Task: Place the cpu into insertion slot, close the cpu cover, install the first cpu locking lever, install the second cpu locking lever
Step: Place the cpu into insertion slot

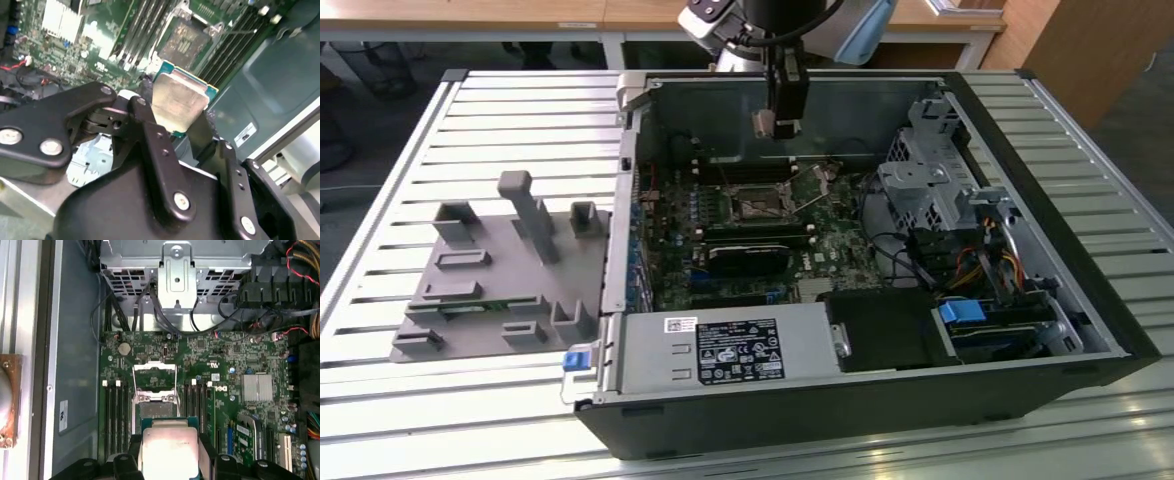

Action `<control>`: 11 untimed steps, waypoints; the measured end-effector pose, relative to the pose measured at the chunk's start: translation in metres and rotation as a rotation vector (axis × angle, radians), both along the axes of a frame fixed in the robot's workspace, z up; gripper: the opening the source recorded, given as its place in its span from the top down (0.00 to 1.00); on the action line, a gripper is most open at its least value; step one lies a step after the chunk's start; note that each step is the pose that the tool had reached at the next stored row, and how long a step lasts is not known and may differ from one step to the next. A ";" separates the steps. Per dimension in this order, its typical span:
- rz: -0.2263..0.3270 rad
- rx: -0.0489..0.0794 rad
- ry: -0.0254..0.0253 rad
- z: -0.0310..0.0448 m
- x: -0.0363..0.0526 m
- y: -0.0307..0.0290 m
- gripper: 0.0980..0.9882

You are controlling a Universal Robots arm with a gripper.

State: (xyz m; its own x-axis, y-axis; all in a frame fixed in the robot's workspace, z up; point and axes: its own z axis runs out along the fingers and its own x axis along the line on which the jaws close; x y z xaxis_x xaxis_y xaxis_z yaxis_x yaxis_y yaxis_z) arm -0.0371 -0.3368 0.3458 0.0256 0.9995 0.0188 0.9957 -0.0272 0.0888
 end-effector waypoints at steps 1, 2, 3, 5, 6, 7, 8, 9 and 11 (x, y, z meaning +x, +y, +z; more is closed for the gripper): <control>0.000 0.000 0.0000 -0.0001 -0.0028 0.0000 0.52; 0.000 0.000 0.0001 -0.0002 -0.0055 0.0003 0.52; 0.000 0.000 -0.0001 -0.0004 -0.0069 0.0013 0.52; 0.000 0.000 0.0009 -0.0018 -0.0073 0.0030 0.52; 0.000 -0.001 0.0034 -0.0033 -0.0073 0.0043 0.52; 0.000 -0.002 0.0046 -0.0050 -0.0072 0.0054 0.52; -0.001 -0.002 0.0054 -0.0068 -0.0071 0.0063 0.52; -0.001 -0.003 0.0064 -0.0086 -0.0071 0.0073 0.52; -0.002 -0.005 0.0085 -0.0122 -0.0071 0.0089 0.52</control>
